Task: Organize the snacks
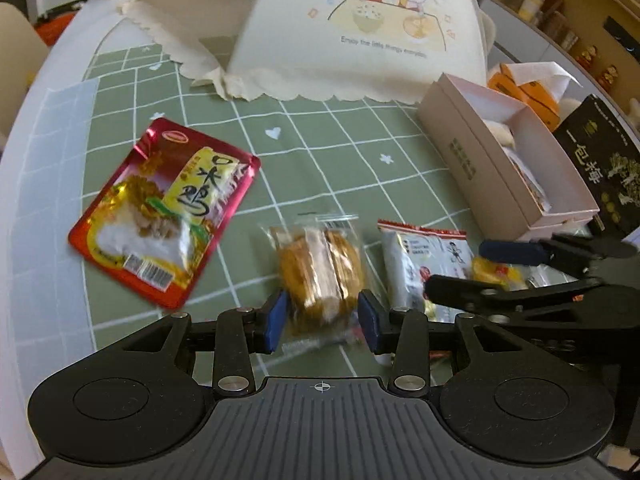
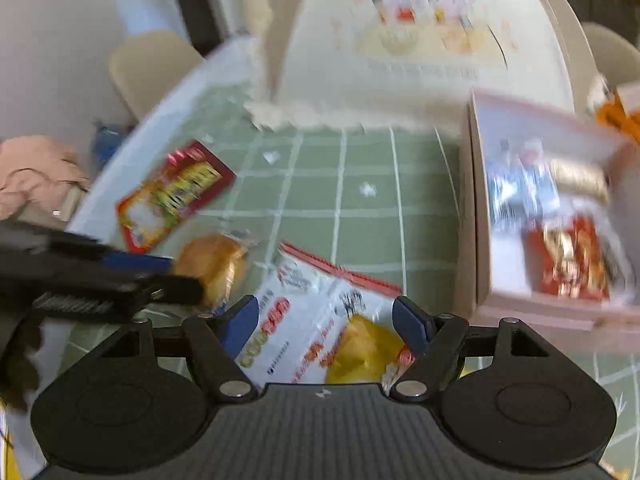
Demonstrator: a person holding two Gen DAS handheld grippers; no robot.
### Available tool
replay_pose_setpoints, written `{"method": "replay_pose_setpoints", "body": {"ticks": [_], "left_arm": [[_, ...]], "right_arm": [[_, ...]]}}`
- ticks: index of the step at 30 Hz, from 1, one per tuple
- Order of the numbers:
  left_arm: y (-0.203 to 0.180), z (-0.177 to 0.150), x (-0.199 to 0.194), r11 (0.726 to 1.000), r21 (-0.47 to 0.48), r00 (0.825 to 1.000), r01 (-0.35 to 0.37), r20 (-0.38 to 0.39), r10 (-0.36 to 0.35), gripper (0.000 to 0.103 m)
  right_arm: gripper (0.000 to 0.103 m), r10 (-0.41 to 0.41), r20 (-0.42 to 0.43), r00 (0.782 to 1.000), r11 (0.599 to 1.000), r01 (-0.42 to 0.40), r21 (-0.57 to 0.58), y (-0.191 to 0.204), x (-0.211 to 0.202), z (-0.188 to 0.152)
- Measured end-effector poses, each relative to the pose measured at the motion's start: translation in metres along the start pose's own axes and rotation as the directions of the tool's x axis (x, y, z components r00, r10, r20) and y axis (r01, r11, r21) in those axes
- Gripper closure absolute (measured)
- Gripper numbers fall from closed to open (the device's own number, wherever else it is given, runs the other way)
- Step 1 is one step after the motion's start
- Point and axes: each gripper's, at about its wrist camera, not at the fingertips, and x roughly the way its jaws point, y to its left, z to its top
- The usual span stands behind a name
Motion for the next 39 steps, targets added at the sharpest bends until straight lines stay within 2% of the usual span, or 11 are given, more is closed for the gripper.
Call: {"method": "replay_pose_setpoints", "body": {"ticks": [2, 4, 6, 9, 12, 16, 19, 22, 26, 32, 39], "left_arm": [[0.001, 0.0, -0.006, 0.999, -0.038, 1.0, 0.001, 0.026, 0.0, 0.059], [0.003, 0.006, -0.007, 0.996, -0.088, 0.999, -0.004, 0.043, 0.008, 0.059], [0.005, 0.012, -0.006, 0.993, -0.115, 0.998, -0.029, 0.046, 0.034, 0.059], [0.011, 0.019, -0.009, 0.98, -0.171, 0.99, -0.103, 0.074, 0.117, 0.059], [0.016, 0.021, -0.01, 0.973, -0.202, 0.989, -0.114, 0.065, 0.129, 0.059], [0.003, 0.018, -0.004, 0.98, -0.164, 0.992, -0.115, 0.028, 0.122, 0.059], [-0.012, 0.015, 0.009, 0.98, -0.112, 0.987, -0.162, 0.003, 0.164, 0.059], [-0.027, 0.014, 0.021, 0.981, -0.026, 0.981, -0.193, -0.003, 0.193, 0.045], [-0.034, 0.013, 0.036, 0.973, 0.005, 0.973, -0.229, -0.018, 0.229, 0.037], [-0.045, 0.017, 0.037, 0.966, -0.012, 0.966, -0.26, -0.006, 0.26, 0.043], [-0.092, -0.011, 0.008, 0.986, 0.005, 0.986, -0.164, 0.003, 0.164, 0.044]], "right_arm": [[0.027, 0.003, -0.023, 1.0, 0.998, -0.001, 0.058, -0.002, 0.003, -0.008], [0.023, 0.033, 0.007, 0.999, 0.991, -0.033, 0.128, -0.005, 0.003, -0.014], [0.019, 0.038, 0.026, 0.999, 0.99, -0.041, 0.135, -0.001, 0.008, -0.014], [0.015, -0.01, 0.036, 0.999, 1.0, 0.01, -0.004, 0.02, 0.019, -0.012], [0.014, -0.069, 0.025, 0.997, 0.988, 0.071, -0.137, 0.035, 0.024, -0.014], [0.024, 0.022, -0.018, 1.0, 0.99, -0.024, -0.142, 0.033, 0.009, -0.019], [0.026, 0.08, -0.037, 0.996, 0.984, -0.085, -0.156, 0.03, -0.008, -0.033], [0.026, 0.08, 0.006, 0.997, 0.981, -0.077, -0.176, 0.026, -0.032, -0.045], [0.026, 0.076, 0.109, 0.991, 0.985, -0.058, -0.163, 0.006, -0.073, -0.049], [0.026, 0.056, 0.167, 0.984, 0.987, -0.029, -0.156, -0.028, -0.111, -0.059], [0.026, 0.021, 0.183, 0.983, 0.988, 0.007, -0.153, -0.069, -0.144, -0.095]]}}
